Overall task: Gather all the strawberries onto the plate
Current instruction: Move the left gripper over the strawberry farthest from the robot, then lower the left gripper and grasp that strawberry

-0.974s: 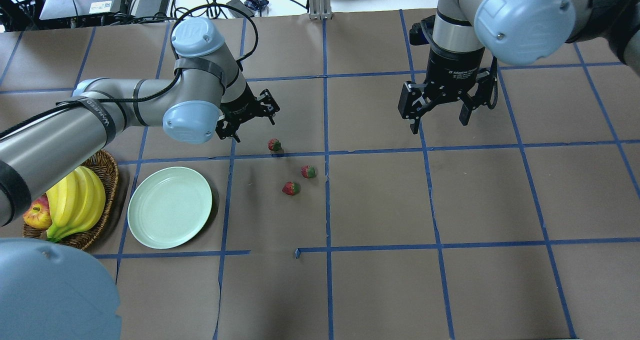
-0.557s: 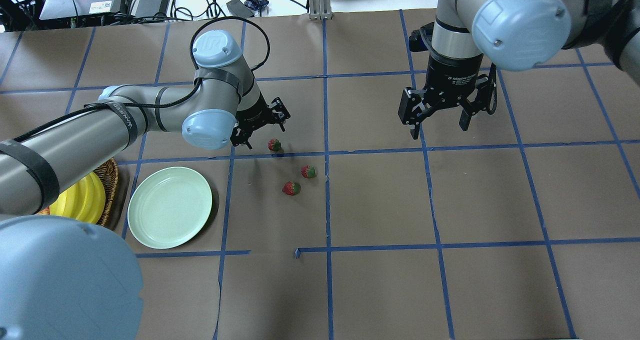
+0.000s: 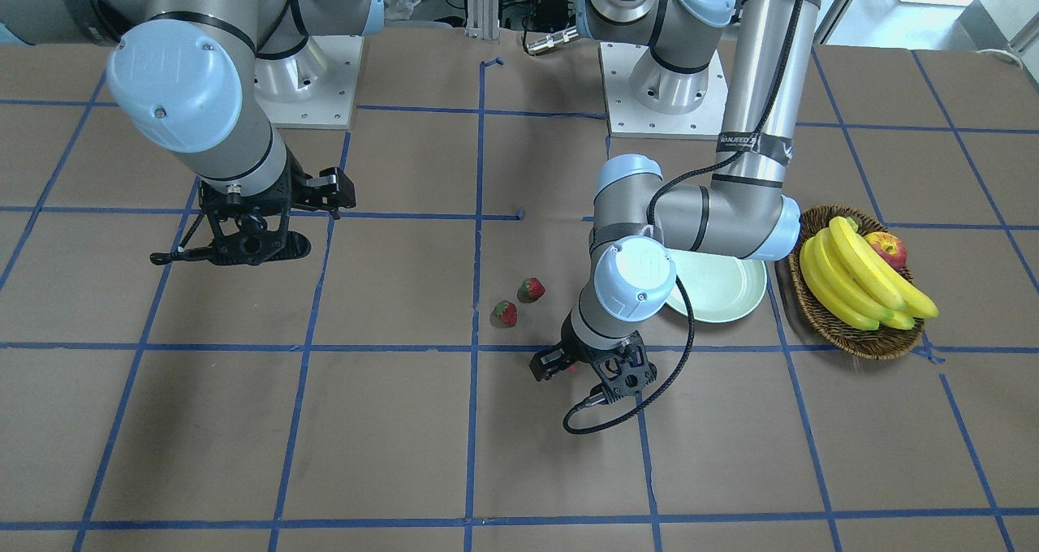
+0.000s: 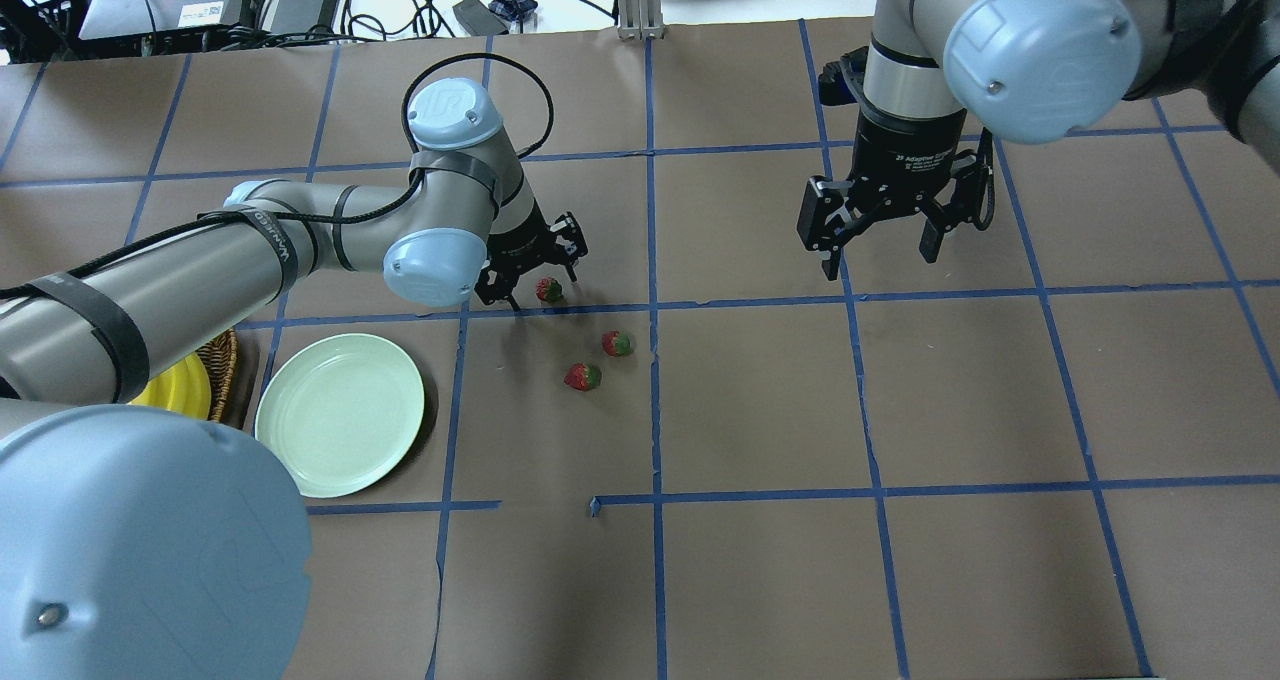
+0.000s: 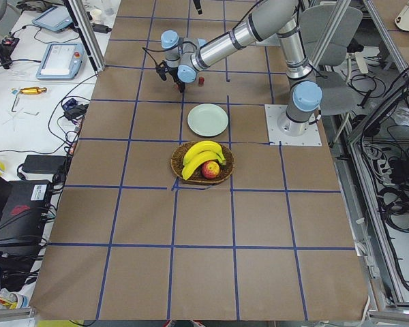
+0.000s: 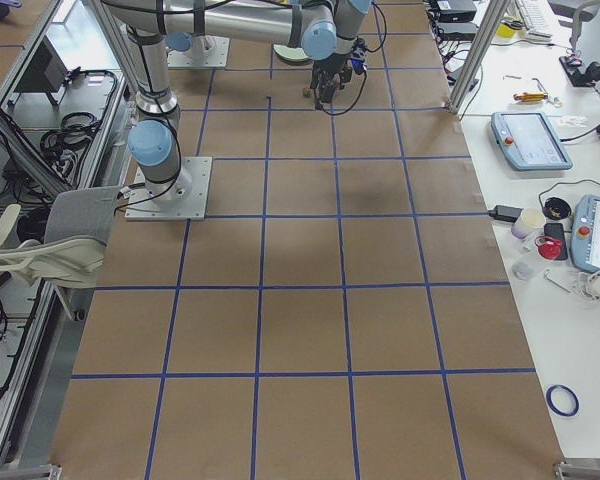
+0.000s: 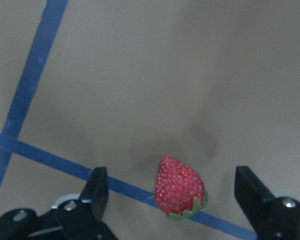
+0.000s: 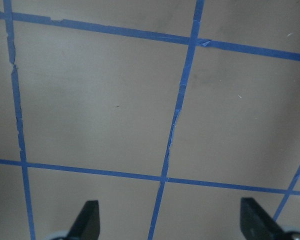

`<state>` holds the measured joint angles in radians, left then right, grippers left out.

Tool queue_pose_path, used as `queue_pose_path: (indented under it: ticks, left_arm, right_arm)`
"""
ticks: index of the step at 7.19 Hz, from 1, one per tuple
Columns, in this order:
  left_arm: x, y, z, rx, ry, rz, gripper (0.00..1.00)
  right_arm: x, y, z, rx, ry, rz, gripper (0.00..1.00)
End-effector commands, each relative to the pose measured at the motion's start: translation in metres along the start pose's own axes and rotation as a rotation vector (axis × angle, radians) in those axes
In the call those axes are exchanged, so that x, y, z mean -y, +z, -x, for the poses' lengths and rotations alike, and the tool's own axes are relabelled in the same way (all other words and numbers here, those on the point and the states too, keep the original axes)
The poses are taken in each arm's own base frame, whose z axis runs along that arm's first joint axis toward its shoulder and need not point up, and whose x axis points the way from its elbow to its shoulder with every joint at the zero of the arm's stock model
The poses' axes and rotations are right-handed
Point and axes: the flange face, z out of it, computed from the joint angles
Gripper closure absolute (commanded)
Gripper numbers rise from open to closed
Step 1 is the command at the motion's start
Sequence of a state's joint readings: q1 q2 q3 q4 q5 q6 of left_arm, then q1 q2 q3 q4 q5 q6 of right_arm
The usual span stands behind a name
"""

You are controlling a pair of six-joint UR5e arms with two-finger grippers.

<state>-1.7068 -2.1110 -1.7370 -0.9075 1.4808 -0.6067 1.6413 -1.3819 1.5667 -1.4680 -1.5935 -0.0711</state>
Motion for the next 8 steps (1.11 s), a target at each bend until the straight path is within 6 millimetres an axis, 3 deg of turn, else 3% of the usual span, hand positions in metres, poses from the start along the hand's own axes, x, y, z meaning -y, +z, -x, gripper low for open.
queue_pose_path:
  ticks: [1, 3, 5, 6, 8]
  left_arm:
    - [0.001, -0.003, -0.001, 0.0, 0.011, -0.002, 1.0]
    - [0.003, -0.019, -0.004, -0.001, 0.017, -0.009, 1.0]
    - [-0.002, -0.071, 0.003, 0.029, 0.099, -0.012, 1.0]
    - [0.004, -0.085, 0.026, 0.147, 0.205, -0.031, 1.0]
    - [0.023, -0.084, 0.083, 0.23, 0.351, 0.092, 1.0]
  right_arm:
    - [0.001, 0.0, 0.001, 0.006, -0.001, -0.001, 0.0]
    - [0.001, 0.001, 0.0, 0.003, -0.001, 0.001, 0.0]
    - [0.002, 0.003, 0.0, 0.005, -0.001, 0.005, 0.0]
    - [0.002, 0.003, 0.0, 0.005, -0.001, 0.005, 0.0]
    - [0.003, 0.004, 0.0, 0.006, -0.001, 0.008, 0.0]
